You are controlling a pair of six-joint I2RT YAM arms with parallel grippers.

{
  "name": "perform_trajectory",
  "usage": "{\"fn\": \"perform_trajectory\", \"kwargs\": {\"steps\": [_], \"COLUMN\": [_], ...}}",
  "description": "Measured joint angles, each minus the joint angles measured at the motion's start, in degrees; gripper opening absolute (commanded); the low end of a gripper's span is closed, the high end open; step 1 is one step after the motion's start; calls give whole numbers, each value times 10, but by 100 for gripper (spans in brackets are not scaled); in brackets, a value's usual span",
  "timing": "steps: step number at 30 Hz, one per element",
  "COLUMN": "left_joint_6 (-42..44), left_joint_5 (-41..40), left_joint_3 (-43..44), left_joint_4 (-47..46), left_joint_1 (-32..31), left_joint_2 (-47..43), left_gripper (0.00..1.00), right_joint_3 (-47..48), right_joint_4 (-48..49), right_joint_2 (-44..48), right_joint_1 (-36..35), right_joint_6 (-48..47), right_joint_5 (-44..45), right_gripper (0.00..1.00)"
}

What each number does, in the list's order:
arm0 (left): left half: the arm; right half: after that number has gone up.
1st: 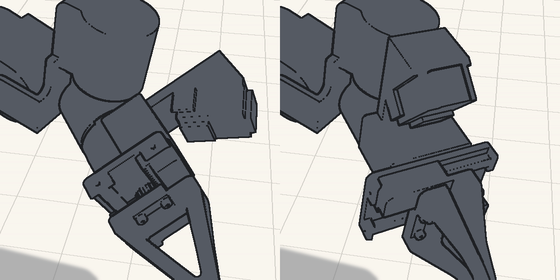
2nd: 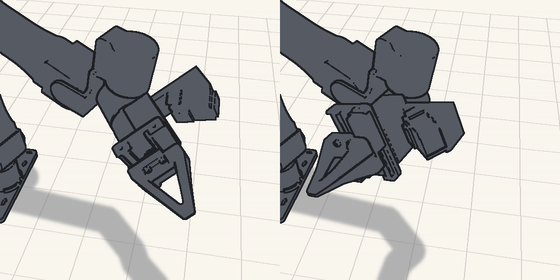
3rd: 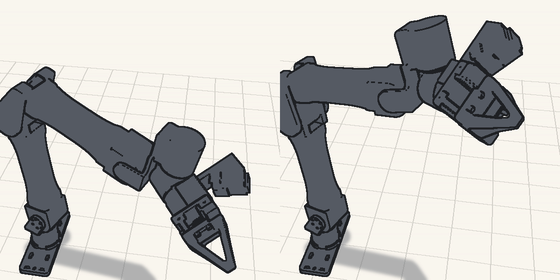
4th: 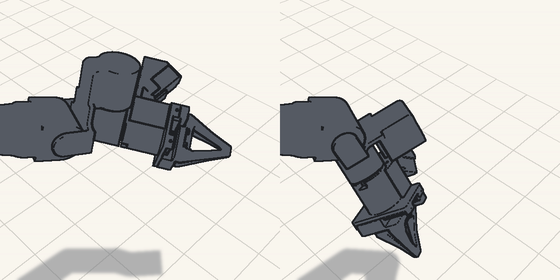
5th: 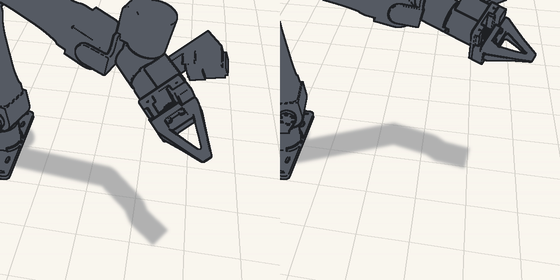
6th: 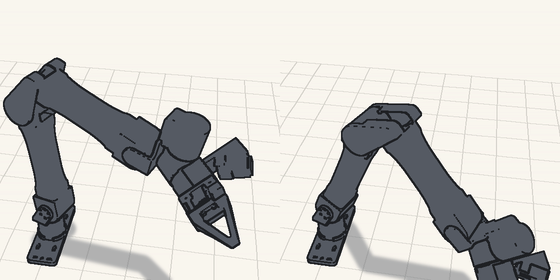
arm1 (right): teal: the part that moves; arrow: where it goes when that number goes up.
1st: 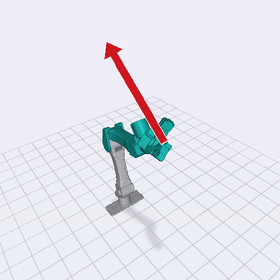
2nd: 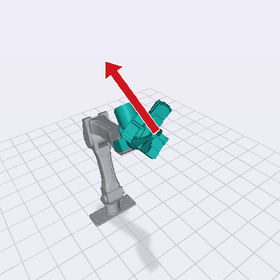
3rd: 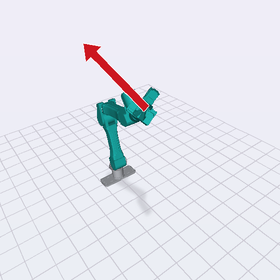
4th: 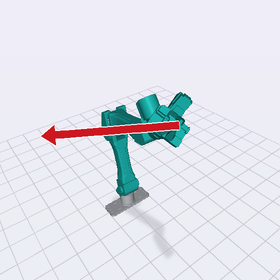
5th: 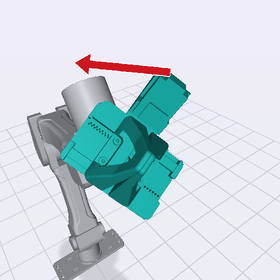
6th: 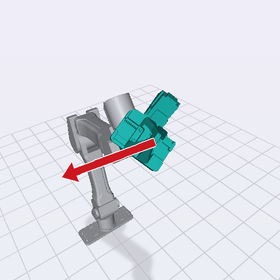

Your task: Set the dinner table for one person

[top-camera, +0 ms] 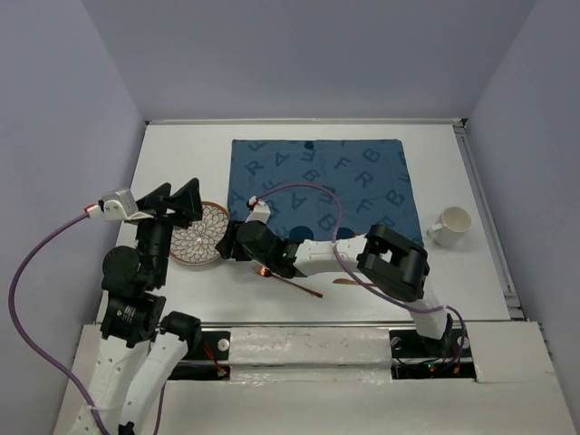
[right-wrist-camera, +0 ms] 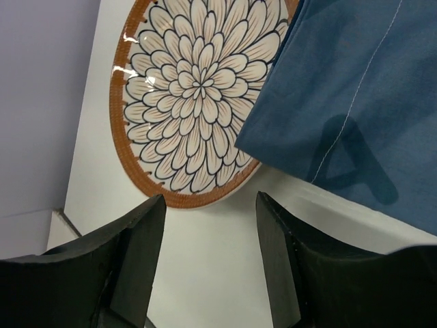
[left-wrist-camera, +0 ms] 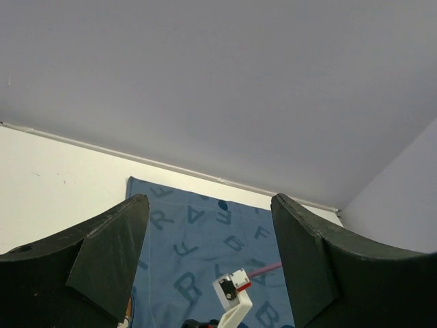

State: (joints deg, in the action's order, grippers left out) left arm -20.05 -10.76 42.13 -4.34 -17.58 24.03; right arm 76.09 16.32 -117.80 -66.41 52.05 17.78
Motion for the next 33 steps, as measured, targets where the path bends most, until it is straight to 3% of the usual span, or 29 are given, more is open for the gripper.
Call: {"fn": "perform_trajectory", "kwargs": {"steps": [14, 25, 33], "left_joint_6": [3, 3, 5], "left_joint_5": [4, 5, 2], "left_joint_3": [-13, -13, -13], "left_joint_4": [-1, -1, -1], "left_joint_1": [-1, -10, -11], "left_joint_2": [-34, -35, -35], "left_gripper": [84, 84, 85], "right_joint_3": [101, 191, 233], "right_joint_4": [-52, -73, -84], "right_joint_2": [-108, -163, -174], "right_joint_1": [0, 5, -3], "right_joint_6": [83, 88, 0], "right_joint_5": [15, -11, -52], "right_gripper": [47, 2, 0]}}
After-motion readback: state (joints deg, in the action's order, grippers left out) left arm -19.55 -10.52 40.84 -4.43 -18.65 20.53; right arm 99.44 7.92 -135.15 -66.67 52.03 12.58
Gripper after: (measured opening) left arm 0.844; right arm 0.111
